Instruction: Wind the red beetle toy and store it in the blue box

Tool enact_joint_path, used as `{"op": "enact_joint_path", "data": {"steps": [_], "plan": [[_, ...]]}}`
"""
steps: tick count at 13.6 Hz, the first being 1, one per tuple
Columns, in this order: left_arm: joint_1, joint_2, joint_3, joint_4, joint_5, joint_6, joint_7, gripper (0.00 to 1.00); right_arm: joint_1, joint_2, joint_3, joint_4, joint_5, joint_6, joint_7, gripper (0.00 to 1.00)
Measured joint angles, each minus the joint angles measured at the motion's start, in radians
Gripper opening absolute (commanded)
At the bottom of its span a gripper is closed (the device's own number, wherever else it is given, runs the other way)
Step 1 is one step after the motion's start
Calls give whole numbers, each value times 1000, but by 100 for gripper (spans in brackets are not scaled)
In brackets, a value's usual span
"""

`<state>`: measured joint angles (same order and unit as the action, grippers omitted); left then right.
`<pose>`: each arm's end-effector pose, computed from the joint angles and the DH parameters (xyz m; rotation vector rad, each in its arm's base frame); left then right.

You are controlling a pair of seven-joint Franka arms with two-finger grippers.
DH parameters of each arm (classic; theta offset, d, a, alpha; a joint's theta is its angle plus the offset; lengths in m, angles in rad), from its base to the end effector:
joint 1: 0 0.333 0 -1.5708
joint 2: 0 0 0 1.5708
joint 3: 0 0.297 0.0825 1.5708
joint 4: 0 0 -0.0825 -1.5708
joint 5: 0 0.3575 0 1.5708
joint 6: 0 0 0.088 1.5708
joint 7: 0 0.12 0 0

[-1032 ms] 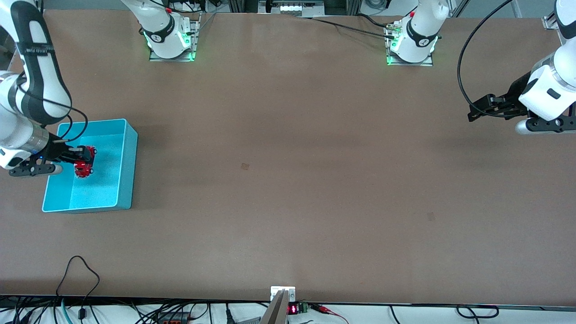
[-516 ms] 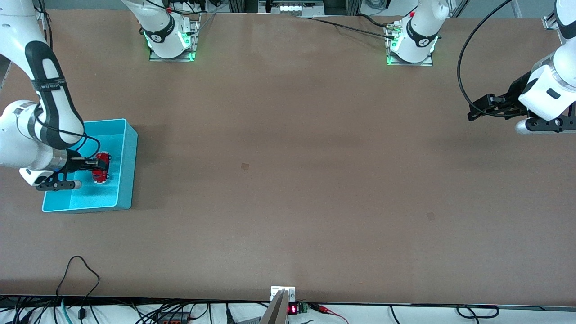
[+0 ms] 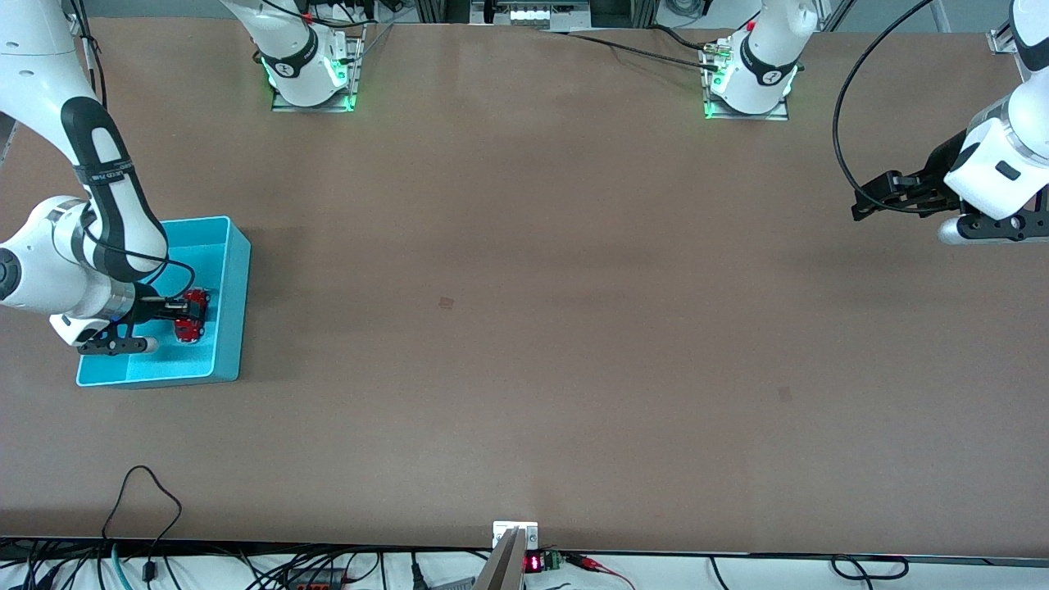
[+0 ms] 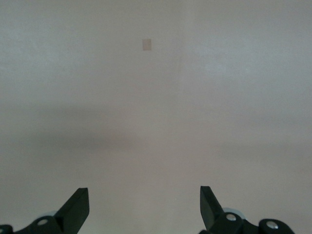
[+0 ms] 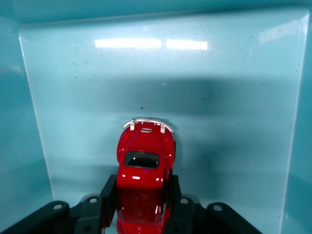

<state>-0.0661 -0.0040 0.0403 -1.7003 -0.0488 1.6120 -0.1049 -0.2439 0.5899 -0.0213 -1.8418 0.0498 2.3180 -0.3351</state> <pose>0.5236 -0.0192 0.5406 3.0928 0.1287 -0.1352 0.5826 -0.1563 0.1874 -3.0820 -0.0569 0.1569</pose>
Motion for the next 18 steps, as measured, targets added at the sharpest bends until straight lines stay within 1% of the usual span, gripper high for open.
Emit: {"op": "enact_joint_path", "data": {"steps": [3,5,8,12,15,18], "plan": [[0,0,0,0,0,0,0,100,-2,0,-3,1,0,15,10,100],[0,0,0,0,0,0,0,100,-2,-22,-4,13,0,-10,12,100],[-1,0,0,1,0,-1,0,100,0,-121,-2,38,0,-96,14,100],[-3,0,0,1,0,-1,0,100,11,-256,5,44,0,-176,17,100],[-4,0,0,2,0,-4,0,100,52,-319,8,109,0,-307,104,100],[-4,0,0,3,0,-4,0,100,113,-366,9,213,0,-505,218,100]]}}
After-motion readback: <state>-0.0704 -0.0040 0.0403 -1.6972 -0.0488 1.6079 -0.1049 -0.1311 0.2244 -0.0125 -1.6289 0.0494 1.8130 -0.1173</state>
